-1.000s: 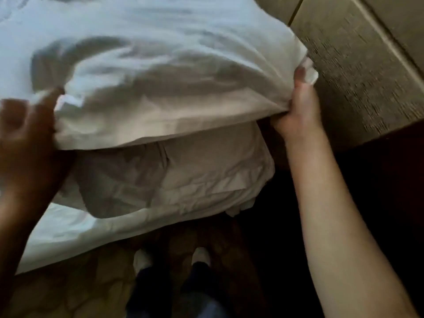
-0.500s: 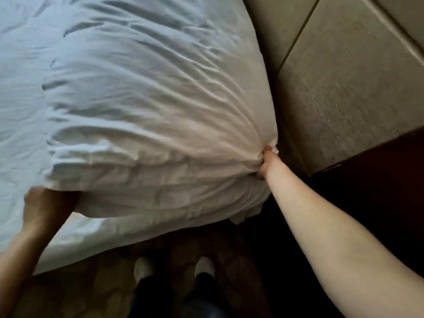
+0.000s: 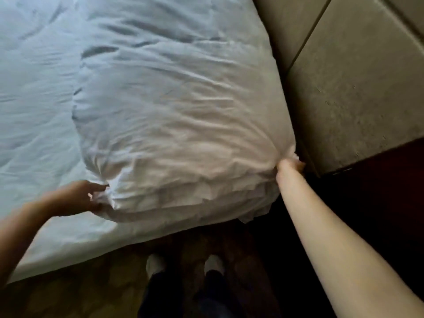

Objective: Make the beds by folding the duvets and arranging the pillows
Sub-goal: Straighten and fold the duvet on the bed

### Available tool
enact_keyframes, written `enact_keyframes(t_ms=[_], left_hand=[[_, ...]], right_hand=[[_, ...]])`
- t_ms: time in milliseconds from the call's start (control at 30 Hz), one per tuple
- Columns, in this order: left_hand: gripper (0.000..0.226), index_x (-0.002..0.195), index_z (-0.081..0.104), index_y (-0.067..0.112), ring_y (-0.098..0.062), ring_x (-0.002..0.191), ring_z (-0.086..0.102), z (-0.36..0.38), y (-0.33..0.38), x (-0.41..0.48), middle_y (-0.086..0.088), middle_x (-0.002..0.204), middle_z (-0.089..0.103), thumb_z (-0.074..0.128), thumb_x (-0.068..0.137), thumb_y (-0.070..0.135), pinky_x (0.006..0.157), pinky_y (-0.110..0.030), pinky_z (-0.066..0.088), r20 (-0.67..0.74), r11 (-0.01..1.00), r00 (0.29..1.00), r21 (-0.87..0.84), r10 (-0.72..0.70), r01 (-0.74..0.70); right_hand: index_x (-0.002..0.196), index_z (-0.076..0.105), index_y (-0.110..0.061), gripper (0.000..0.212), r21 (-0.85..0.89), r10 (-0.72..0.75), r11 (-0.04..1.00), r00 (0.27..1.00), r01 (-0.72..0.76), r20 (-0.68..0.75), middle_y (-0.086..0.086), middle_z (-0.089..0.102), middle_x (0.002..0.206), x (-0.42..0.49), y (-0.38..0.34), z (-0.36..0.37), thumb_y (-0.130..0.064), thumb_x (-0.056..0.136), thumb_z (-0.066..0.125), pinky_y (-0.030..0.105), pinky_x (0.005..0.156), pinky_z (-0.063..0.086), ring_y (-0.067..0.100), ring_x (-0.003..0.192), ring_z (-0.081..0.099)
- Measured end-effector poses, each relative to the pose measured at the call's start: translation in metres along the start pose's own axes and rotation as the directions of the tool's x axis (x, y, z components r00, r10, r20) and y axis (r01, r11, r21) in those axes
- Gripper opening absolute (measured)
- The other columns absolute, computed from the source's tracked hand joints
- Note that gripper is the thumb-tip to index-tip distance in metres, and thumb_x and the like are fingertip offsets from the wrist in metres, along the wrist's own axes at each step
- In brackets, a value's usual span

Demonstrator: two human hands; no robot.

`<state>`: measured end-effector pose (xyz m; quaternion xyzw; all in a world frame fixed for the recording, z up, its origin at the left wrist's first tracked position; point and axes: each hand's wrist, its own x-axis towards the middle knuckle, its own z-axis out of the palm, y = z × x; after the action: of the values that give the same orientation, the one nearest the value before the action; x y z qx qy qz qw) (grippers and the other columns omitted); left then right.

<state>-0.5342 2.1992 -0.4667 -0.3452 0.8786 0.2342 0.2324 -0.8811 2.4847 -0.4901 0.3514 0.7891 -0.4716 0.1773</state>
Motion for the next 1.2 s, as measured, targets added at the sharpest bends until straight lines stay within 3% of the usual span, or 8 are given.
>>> enact_keyframes(t_ms=[67,200,267,433,600,733,967,1200], left_hand=[[0.022,0.103,0.069,0.045,-0.023,0.092,0.065,-0.042,-0.013,0.009,-0.006,0.097,0.07,0.063,0.082,0.041,0.088,-0.03,0.048,-0.258,0.989,0.959,-0.058,0.119,-0.138],[0.083,0.146,0.022,0.04,-0.031,0.143,0.019,-0.081,0.048,0.037,-0.014,0.154,0.022,0.055,0.077,0.07,0.116,-0.055,0.015,-0.851,0.963,0.516,-0.211,-0.097,-0.166],[0.107,0.146,-0.007,0.046,-0.036,0.144,-0.013,-0.05,0.121,0.047,-0.012,0.157,-0.016,0.058,0.066,0.076,0.11,-0.067,0.001,-0.679,0.991,0.732,-0.127,-0.057,-0.04],[0.093,0.144,0.0,0.053,-0.036,0.144,-0.014,-0.056,0.18,0.08,-0.006,0.157,-0.019,0.051,0.07,0.079,0.107,-0.07,0.005,-0.114,0.993,0.993,0.11,-0.018,0.031],[0.092,0.145,0.002,0.052,-0.03,0.145,-0.016,-0.062,0.209,0.063,0.001,0.158,-0.016,0.044,0.068,0.081,0.105,-0.072,-0.004,-0.603,0.989,0.792,-0.032,0.094,-0.141],[0.099,0.14,-0.014,0.056,-0.035,0.136,-0.035,0.026,0.208,0.089,-0.003,0.15,-0.037,0.038,0.062,0.089,0.097,-0.076,-0.015,-0.289,0.972,0.953,0.232,0.091,-0.022],[0.081,0.138,-0.012,0.059,-0.034,0.14,-0.028,0.046,0.226,0.076,-0.006,0.154,-0.029,0.041,0.079,0.073,0.1,-0.072,-0.012,-0.24,0.943,0.942,0.293,0.233,-0.158],[0.158,0.148,-0.006,0.033,-0.04,0.142,0.011,0.103,0.2,0.039,-0.015,0.156,0.007,0.085,0.023,0.062,0.1,-0.073,-0.009,-0.161,0.729,0.868,0.625,0.47,-0.279]], right_hand=[[0.145,0.023,-0.016,0.06,-0.25,-0.379,0.899,0.925,0.359,-0.037,0.015,0.024,0.148,-0.032,-0.028,-0.002,-0.014,0.091,0.048,0.04,0.109,0.025,0.033,0.134,0.03],[0.142,0.037,-0.007,0.056,-0.138,-0.994,0.103,0.098,0.985,-0.043,0.023,0.03,0.148,-0.119,-0.093,0.018,-0.028,0.091,0.048,0.037,0.116,0.012,0.039,0.138,0.026],[0.148,0.027,-0.018,0.056,-0.285,-0.961,-0.125,-0.044,0.951,0.274,0.015,0.011,0.156,-0.107,-0.086,0.047,-0.038,0.097,0.037,0.041,0.12,-0.002,0.037,0.144,0.012],[0.146,0.03,-0.026,0.055,-0.585,-0.515,-0.232,0.412,0.777,0.752,0.012,0.023,0.154,-0.064,-0.085,0.063,-0.041,0.094,0.041,0.048,0.113,0.017,0.032,0.141,0.025],[0.14,0.043,-0.017,0.049,-0.388,-0.954,-0.187,-0.072,0.902,0.292,0.013,0.041,0.145,-0.089,-0.142,0.061,-0.037,0.096,0.034,0.041,0.11,0.025,0.033,0.135,0.036],[0.151,-0.004,-0.03,0.063,-0.626,-0.598,0.055,0.528,0.778,0.603,0.008,-0.005,0.159,0.008,-0.037,0.063,-0.054,0.097,0.019,0.046,0.119,-0.001,0.025,0.147,-0.002],[0.151,-0.005,-0.029,0.078,-0.634,-0.418,0.427,0.762,0.645,0.494,0.011,0.001,0.158,0.037,0.018,0.0,-0.064,0.091,0.031,0.041,0.119,0.009,0.029,0.145,0.008],[0.12,0.058,-0.023,0.074,0.038,0.256,0.93,0.717,-0.366,0.648,0.011,0.063,0.116,0.003,0.103,-0.007,-0.078,0.072,0.05,0.039,0.086,0.05,0.027,0.105,0.059]])
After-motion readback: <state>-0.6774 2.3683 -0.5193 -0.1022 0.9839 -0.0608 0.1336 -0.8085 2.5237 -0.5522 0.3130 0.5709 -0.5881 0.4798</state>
